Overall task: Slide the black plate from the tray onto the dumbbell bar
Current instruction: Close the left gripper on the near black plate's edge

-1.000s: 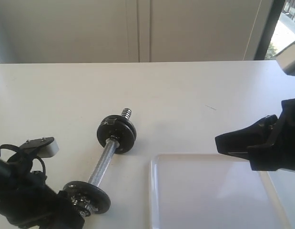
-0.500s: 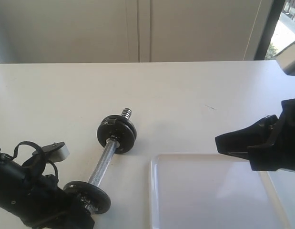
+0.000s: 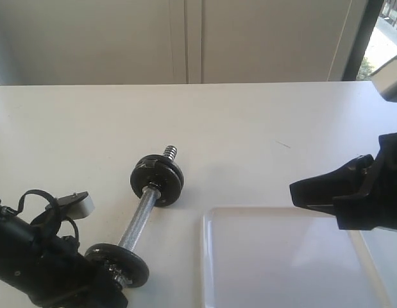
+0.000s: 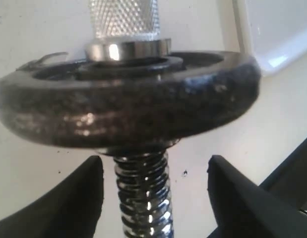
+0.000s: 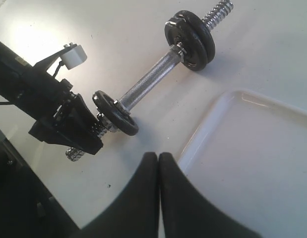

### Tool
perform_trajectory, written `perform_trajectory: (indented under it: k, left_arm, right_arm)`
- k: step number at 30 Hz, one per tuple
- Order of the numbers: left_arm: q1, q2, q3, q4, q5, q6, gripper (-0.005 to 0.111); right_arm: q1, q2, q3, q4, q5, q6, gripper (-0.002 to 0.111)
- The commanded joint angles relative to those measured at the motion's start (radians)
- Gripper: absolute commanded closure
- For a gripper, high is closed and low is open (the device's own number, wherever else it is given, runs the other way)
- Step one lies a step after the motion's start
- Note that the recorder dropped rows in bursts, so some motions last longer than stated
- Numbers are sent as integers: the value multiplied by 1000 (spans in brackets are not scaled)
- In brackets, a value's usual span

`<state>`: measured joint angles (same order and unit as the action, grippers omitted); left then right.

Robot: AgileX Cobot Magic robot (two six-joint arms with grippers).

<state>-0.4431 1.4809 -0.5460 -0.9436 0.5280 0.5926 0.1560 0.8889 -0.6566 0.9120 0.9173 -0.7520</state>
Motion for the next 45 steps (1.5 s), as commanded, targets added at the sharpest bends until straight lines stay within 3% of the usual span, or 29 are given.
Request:
perform_trajectory:
  k: [1,10,18,24,38,45]
  left_arm:
    - [0,15,10,-14,25,9,43]
    - [0,66,10,-72,22,58,46]
    - [0,66,10,-153,67,120,76]
    - [0,66,10,-213,72,120,107]
    - [0,66,10,-477,125,250,107]
    - [0,66,10,-518,139,268,107]
  right_arm:
    - [-5,2,2,4,2,2,108]
    - [-5,2,2,4,2,2,108]
    - [-5,2,2,4,3,-11,108]
    - [-5,2,2,4,3,-11,108]
    - [-5,2,2,4,3,-11,108]
    - [-5,2,2,4,3,-11,108]
